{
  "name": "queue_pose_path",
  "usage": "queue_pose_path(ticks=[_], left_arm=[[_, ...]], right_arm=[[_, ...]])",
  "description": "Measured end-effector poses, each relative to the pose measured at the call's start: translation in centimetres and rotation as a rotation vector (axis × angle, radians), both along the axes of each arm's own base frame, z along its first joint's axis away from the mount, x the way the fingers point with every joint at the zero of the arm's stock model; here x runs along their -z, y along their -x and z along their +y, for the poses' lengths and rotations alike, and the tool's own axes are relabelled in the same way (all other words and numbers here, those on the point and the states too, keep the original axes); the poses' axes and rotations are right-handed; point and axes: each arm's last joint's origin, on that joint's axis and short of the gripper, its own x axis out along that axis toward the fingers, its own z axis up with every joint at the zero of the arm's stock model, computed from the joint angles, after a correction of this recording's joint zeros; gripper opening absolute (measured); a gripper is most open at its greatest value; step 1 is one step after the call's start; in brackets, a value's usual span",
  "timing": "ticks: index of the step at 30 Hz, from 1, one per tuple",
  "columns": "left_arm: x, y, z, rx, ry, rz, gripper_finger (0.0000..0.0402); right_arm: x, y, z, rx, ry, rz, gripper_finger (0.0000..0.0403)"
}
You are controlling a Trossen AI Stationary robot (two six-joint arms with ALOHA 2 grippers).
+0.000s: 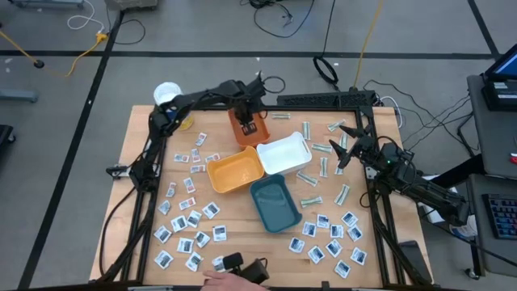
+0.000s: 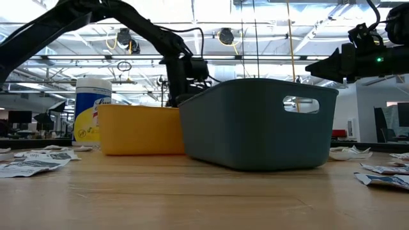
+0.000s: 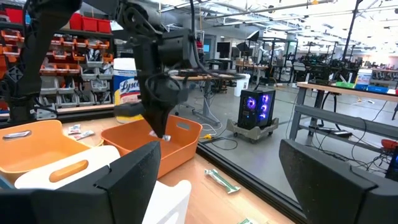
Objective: Pick & Place First Aid Supplies
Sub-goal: Put the orange ointment pack into the orange bin
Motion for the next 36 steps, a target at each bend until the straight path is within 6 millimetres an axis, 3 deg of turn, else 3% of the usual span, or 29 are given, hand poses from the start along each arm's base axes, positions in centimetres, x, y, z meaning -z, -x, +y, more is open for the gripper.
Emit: queue_pose_path(ticks=[4, 13, 18, 23, 30, 36], left_arm=[[0.1, -0.2, -0.2, -0.002, 0.002, -0.004, 0.0034], [-0.9, 0.0, -0.2, -0.042, -0.006, -0.034, 0.0204], [-1.7, 0.1, -0.3, -0.031, -0.022, -0.051, 0.0264], [-1.9, 0.3, -0.6, -0.048, 0.007, -0.040, 0.0291], [-5.3, 1.8, -2.6, -0.107, 0.024, -0.055, 0.0298], [-6.9, 4.1, -4.9, -0.146, 0.047, -0.066, 0.0299]], right_arm=[[0.0, 0.0, 0.0, 0.000, 0.000, 0.000, 0.0322], [0.0, 0.0, 0.0, 0.000, 0.000, 0.000, 0.0322], [0.0, 0.0, 0.0, 0.000, 0.000, 0.000, 0.0322], [0.0, 0.0, 0.0, 0.000, 0.000, 0.000, 0.0322], [0.0, 0.0, 0.0, 0.000, 0.000, 0.000, 0.0322], [0.0, 0.0, 0.0, 0.000, 0.000, 0.000, 0.0322]])
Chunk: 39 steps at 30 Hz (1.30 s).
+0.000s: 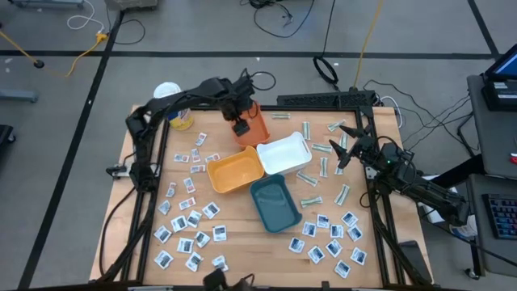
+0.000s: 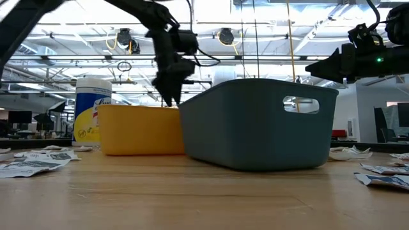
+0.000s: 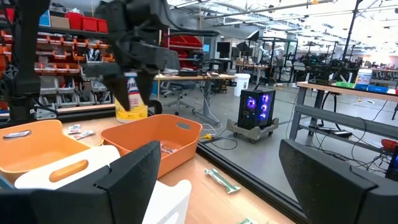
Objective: Pick & Place First Aid Supplies
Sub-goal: Put the orange ointment pack into the orange bin
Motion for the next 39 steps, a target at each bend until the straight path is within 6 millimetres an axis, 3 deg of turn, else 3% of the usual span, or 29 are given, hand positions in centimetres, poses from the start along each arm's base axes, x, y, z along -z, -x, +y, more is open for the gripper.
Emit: queue_pose_path(ticks=[7, 14, 29, 39], left_arm=[[-0.1, 4.2, -3.0, -0.017, 0.023, 0.028, 0.0299], [1.1, 7.5, -5.2, -0.050, 0.100, 0.052, 0.0299], [7.6, 8.9, -6.4, -0.075, 0.157, 0.125, 0.0299], [8.6, 9.3, -6.0, -0.317, 0.212, 0.088, 0.0298]], right_arm=[[0.0, 0.0, 0.0, -0.001, 0.000, 0.000, 0.0322], [0.0, 0.0, 0.0, 0.000, 0.000, 0.000, 0.0322], [0.0, 0.0, 0.0, 0.000, 0.000, 0.000, 0.0322], [0.0, 0.0, 0.0, 0.000, 0.000, 0.000, 0.0322]])
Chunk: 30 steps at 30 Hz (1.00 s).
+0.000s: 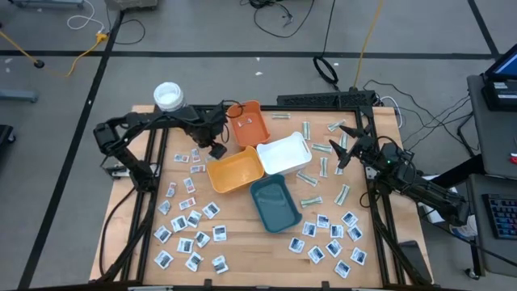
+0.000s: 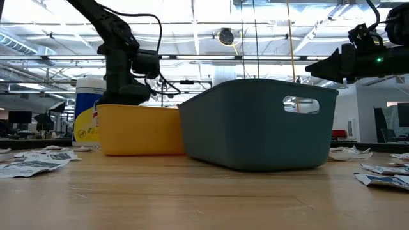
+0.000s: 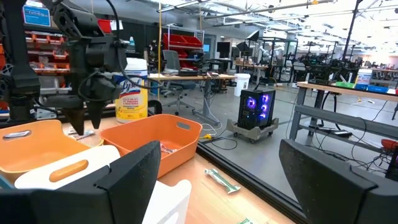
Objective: Pick & Place First Aid Supplies
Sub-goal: Put the orange ointment pack into the orange bin
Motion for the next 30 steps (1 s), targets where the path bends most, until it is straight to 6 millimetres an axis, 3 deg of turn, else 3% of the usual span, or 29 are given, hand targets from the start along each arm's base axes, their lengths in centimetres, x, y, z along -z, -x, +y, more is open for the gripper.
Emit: queue_pose_path(ticks=[13, 17, 22, 30], left_arm=[[3.0, -0.9, 0.2, -0.115, 0.067, 0.091, 0.0297], [3.8, -1.1, 0.2, -0.105, 0.068, 0.119, 0.0280], [3.8, -1.2, 0.3, -0.103, 0.062, 0.119, 0.0224], [3.9, -1.2, 0.3, -0.095, 0.058, 0.117, 0.0099]], right_arm=[[0.0, 0.0, 0.0, 0.000, 0.000, 0.000, 0.0322], [0.0, 0.0, 0.0, 0.000, 0.000, 0.000, 0.0322], [0.0, 0.0, 0.0, 0.000, 0.000, 0.000, 0.0322], [0.0, 0.0, 0.0, 0.000, 0.000, 0.000, 0.0322]])
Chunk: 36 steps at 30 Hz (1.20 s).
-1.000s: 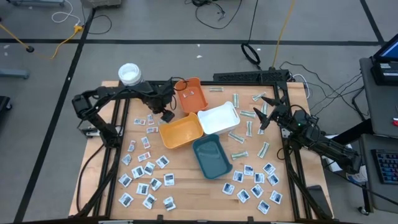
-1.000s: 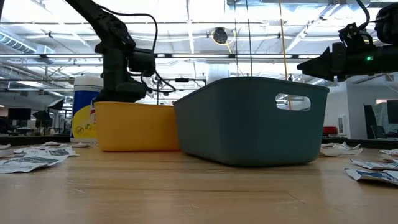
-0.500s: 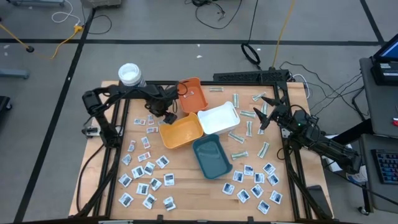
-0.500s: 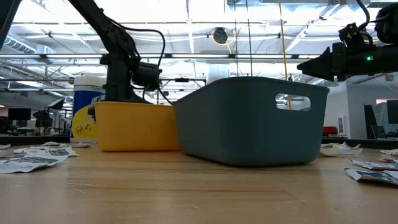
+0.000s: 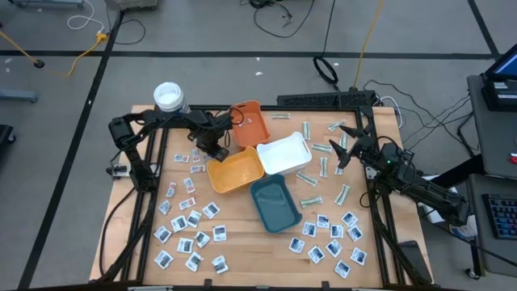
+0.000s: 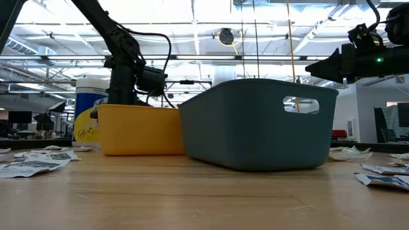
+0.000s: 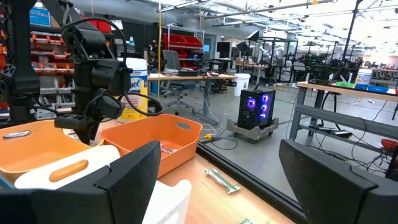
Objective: Pick & Place First Aid Supplies
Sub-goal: Put the orange ointment pack into the orange bin
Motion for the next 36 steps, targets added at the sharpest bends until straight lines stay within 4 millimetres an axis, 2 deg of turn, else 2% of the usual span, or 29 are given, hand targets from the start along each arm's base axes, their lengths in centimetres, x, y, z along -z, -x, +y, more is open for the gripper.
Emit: queue_pose_path(ticks=[8, 16, 24, 30, 36], left_arm=[[-0.4, -0.1, 0.4, 0.025, 0.031, -0.011, 0.0006], [-3.2, -0.5, 1.9, 0.117, 0.020, -0.014, 0.0003], [-5.3, -0.8, 2.3, 0.287, 0.015, 0.005, 0.0003], [-6.4, -0.8, 2.4, 0.328, 0.022, 0.023, 0.0002], [-9.1, -1.9, 3.6, 0.355, -0.061, -0.053, 0.0001]], right_arm=[[0.0, 0.0, 0.0, 0.000, 0.000, 0.000, 0.0322], [0.0, 0.0, 0.0, 0.000, 0.000, 0.000, 0.0322], [0.0, 0.0, 0.0, 0.000, 0.000, 0.000, 0.0322], [0.0, 0.0, 0.0, 0.000, 0.000, 0.000, 0.0322], [0.0, 0.0, 0.0, 0.000, 0.000, 0.000, 0.0322]])
